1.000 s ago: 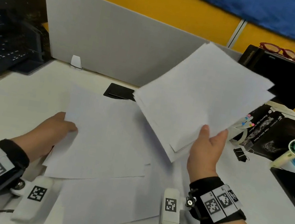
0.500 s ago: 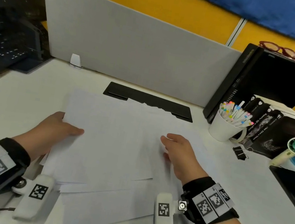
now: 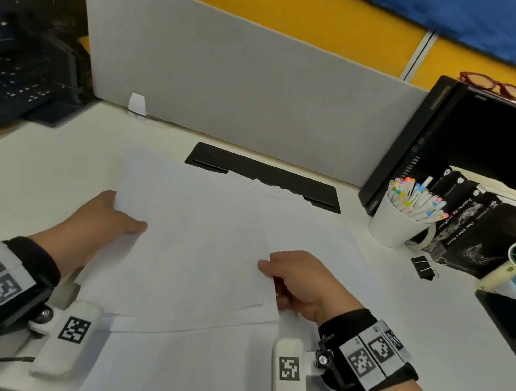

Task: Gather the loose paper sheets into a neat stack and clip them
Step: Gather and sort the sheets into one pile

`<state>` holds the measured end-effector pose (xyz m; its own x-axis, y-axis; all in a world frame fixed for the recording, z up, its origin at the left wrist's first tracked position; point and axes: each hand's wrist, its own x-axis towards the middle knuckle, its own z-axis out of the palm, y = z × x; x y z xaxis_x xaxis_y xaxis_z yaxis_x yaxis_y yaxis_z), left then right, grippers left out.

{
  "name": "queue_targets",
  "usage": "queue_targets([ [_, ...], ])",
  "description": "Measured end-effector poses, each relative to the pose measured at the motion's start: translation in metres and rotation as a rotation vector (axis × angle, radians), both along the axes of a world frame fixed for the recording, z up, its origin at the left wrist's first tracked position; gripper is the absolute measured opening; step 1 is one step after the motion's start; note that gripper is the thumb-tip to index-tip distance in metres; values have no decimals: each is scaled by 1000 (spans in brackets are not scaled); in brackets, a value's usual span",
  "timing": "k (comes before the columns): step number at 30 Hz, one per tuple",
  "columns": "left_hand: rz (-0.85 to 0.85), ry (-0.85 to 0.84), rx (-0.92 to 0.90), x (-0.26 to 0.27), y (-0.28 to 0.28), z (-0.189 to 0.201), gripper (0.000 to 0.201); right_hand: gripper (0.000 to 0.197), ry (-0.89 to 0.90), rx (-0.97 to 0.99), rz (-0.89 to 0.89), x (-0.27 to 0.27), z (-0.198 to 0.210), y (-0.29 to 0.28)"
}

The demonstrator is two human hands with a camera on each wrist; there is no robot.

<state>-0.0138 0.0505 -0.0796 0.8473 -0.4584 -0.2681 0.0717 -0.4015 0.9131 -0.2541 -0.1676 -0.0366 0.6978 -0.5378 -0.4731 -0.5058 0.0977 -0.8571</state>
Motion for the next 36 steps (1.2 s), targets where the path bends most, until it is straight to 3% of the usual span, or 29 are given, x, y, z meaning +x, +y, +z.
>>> queue_targets([
  [9,114,-60,61,10,2,7,80,8,-88,-273,-385,-2,3,-20],
  [13,78,-52,56,4,-2,6,64,24,-1,-226,-177,-5,5,-21],
  [15,61,-35,33,1,-3,6,54,18,-29,-424,-231,-7,4,-24],
  [17,44,-32,18,-1,-2,7,51,22,-169,-657,-399,-10,6,-26],
  [20,3,1,2,-4,0,11,49,20,-546,-848,-674,-16,17,-29],
  [22,-15,37,-19,-7,1,14,47,22,-786,-863,-767,-15,22,-29],
  [24,-19,63,-50,-11,0,17,43,26,-892,-770,-796,-13,23,-31],
  [28,29,55,-56,-17,-6,18,52,25,-778,-458,-693,-4,16,-24],
  [32,15,170,-130,-22,-4,23,100,22,-497,-384,-526,1,9,-15],
  [36,-165,185,-258,-33,-3,29,94,27,-305,-294,-181,3,4,-3],
])
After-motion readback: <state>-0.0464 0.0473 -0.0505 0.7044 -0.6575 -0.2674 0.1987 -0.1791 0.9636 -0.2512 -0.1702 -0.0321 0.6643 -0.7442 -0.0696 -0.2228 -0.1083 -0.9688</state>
